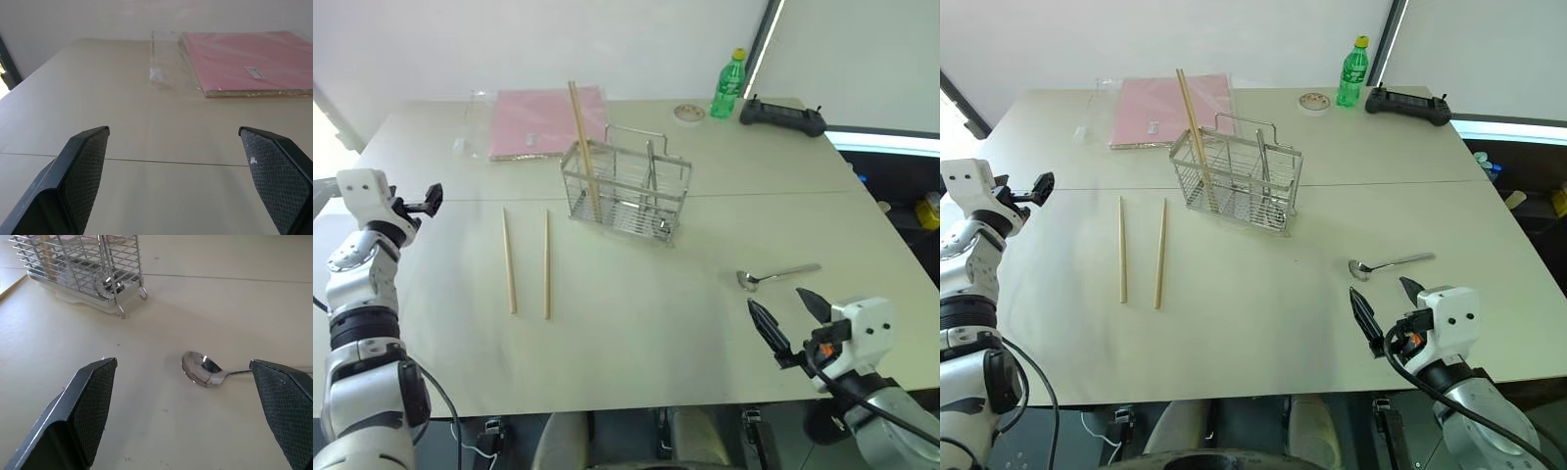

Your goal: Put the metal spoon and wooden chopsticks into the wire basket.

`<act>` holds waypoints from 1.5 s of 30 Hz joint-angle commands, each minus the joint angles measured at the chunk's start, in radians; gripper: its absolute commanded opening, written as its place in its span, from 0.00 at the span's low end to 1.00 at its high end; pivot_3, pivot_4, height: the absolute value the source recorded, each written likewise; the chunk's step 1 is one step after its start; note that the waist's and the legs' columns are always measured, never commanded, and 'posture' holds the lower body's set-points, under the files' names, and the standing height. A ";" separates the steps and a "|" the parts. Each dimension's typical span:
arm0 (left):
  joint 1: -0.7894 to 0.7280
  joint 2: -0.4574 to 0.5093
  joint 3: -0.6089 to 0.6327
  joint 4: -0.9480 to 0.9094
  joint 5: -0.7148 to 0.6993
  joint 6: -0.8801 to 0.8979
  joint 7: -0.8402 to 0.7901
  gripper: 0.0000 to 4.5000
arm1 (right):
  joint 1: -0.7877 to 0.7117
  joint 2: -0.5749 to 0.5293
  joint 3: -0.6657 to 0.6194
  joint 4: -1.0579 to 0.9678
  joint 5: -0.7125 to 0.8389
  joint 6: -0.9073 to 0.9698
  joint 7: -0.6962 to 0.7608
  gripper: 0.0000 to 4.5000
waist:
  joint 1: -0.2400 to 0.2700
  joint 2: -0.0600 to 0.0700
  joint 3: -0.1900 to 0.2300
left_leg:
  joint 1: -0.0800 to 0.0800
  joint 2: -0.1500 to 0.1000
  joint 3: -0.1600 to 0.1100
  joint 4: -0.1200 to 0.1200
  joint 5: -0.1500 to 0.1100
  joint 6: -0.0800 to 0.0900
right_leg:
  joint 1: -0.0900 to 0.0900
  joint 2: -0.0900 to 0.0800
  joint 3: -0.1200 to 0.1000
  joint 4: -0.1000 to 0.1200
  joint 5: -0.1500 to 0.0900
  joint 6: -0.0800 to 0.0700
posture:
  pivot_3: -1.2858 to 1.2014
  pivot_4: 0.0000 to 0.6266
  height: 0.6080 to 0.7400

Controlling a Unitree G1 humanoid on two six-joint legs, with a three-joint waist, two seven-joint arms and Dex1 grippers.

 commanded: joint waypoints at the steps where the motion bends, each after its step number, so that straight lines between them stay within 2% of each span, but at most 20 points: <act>1: -0.026 0.024 -0.001 -0.010 0.008 -0.025 -0.006 1.00 | 0.016 0.012 -0.008 0.005 -0.012 -0.052 0.018 1.00 | 0.000 0.000 0.000 | 0.000 0.000 0.000 0.000 0.000 0.000 | 0.000 0.000 0.000 0.000 0.000 0.000 | 0.52 0.24 0.86; 19: -0.024 0.030 0.003 -0.013 0.002 -0.008 -0.011 1.00 | 0.030 0.009 -0.020 0.084 -0.033 -0.145 0.077 1.00 | 0.000 0.000 0.000 | 0.000 0.000 0.000 0.000 0.000 0.000 | 0.000 0.000 0.000 0.000 0.000 0.000 | 0.52 0.24 0.86; 31: 0.018 0.020 0.009 -0.101 -0.048 0.053 -0.086 1.00 | -0.083 -0.099 -0.101 0.040 0.039 -0.003 0.042 1.00 | 0.000 0.000 0.000 | 0.000 0.000 0.000 0.001 0.000 0.000 | 0.000 0.000 0.000 0.001 0.000 0.000 | 0.52 0.24 0.86; 34: 0.032 0.027 0.010 -0.154 -0.073 0.101 -0.120 1.00 | -0.096 -0.140 -0.137 0.048 0.054 0.015 0.065 1.00 | 0.000 0.000 0.000 | 0.000 0.000 0.000 0.001 0.000 0.000 | 0.000 0.000 0.000 0.001 0.000 0.000 | 0.52 0.24 0.86; 38: 0.018 0.065 -0.008 -0.272 -0.146 0.262 -0.238 1.00 | -0.139 -0.262 -0.231 0.103 0.097 0.043 0.158 1.00 | 0.000 -0.001 0.000 | 0.000 0.000 0.000 0.002 0.000 0.000 | 0.001 0.001 0.000 0.001 0.000 0.000 | 0.52 0.24 0.86; 41: 0.006 0.130 -0.056 -0.483 -0.286 0.493 -0.409 1.00 | -0.198 -0.428 -0.288 0.241 0.077 0.017 0.320 1.00 | -0.001 -0.002 0.002 | 0.000 0.000 0.000 0.004 0.000 0.000 | 0.002 0.001 0.000 0.001 0.000 0.000 | 0.52 0.24 0.86; 45: 0.052 0.209 -0.118 -0.701 -0.390 0.605 -0.597 1.00 | -0.284 -0.591 -0.273 0.447 0.040 -0.062 0.526 1.00 | -0.001 0.001 0.002 | 0.000 0.000 0.002 0.008 0.000 0.000 | 0.003 -0.001 0.002 -0.002 0.000 -0.001 | 0.52 0.24 0.86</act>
